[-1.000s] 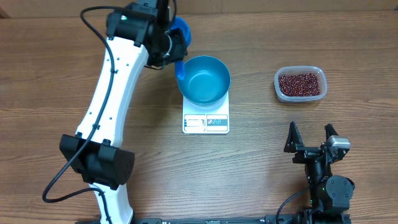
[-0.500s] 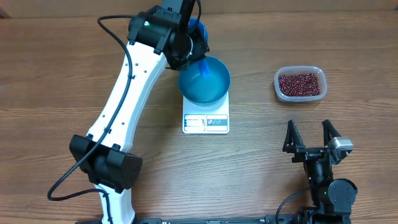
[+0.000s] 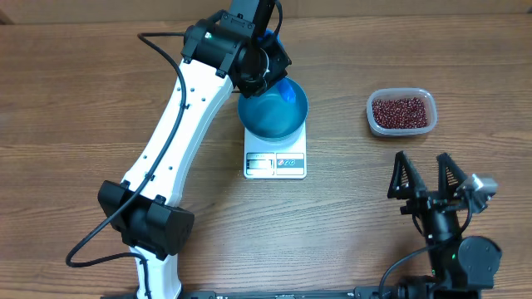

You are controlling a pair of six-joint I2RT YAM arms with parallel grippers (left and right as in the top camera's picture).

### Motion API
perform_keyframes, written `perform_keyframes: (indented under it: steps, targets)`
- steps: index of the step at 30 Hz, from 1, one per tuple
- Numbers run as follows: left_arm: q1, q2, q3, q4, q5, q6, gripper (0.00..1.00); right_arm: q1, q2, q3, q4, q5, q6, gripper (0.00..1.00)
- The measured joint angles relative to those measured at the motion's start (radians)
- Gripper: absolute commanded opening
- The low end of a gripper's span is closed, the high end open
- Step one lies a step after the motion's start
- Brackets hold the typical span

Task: Scoop item into bowl and weigh 150g on scale
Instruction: 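Lift the blue scoop with the left gripper toward the right side, then bring the right gripper to the scoop handle and grasp it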

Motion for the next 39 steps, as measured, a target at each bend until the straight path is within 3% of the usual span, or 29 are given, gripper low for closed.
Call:
perform_keyframes:
  steps: [10, 15, 18, 24, 29, 39]
  targets:
    - [-0.009, 0.000, 0.000, 0.002, 0.000, -0.106, 0.04, 0.000, 0.436, 0.356, -0.149, -0.150, 0.069, 1.00]
    - [-0.020, 0.000, 0.000, 0.002, 0.000, -0.164, 0.04, 0.000, 0.649, 0.491, -0.117, -0.333, 0.121, 1.00]
    - [-0.028, 0.000, 0.000, 0.000, -0.005, -0.210, 0.04, 0.000, 0.774, 0.518, 0.011, -0.509, 0.153, 1.00]
    - [-0.045, 0.000, 0.000, -0.013, -0.024, -0.294, 0.04, 0.000, 0.928, 0.520, 0.093, -0.728, 0.283, 1.00]
    - [-0.057, 0.000, 0.000, -0.019, -0.048, -0.344, 0.04, 0.000, 1.021, 0.520, 0.094, -0.800, 0.399, 1.00]
    - [-0.088, 0.000, 0.000, -0.022, -0.080, -0.444, 0.04, 0.002, 1.069, 0.520, 0.097, -0.830, 0.450, 0.96]
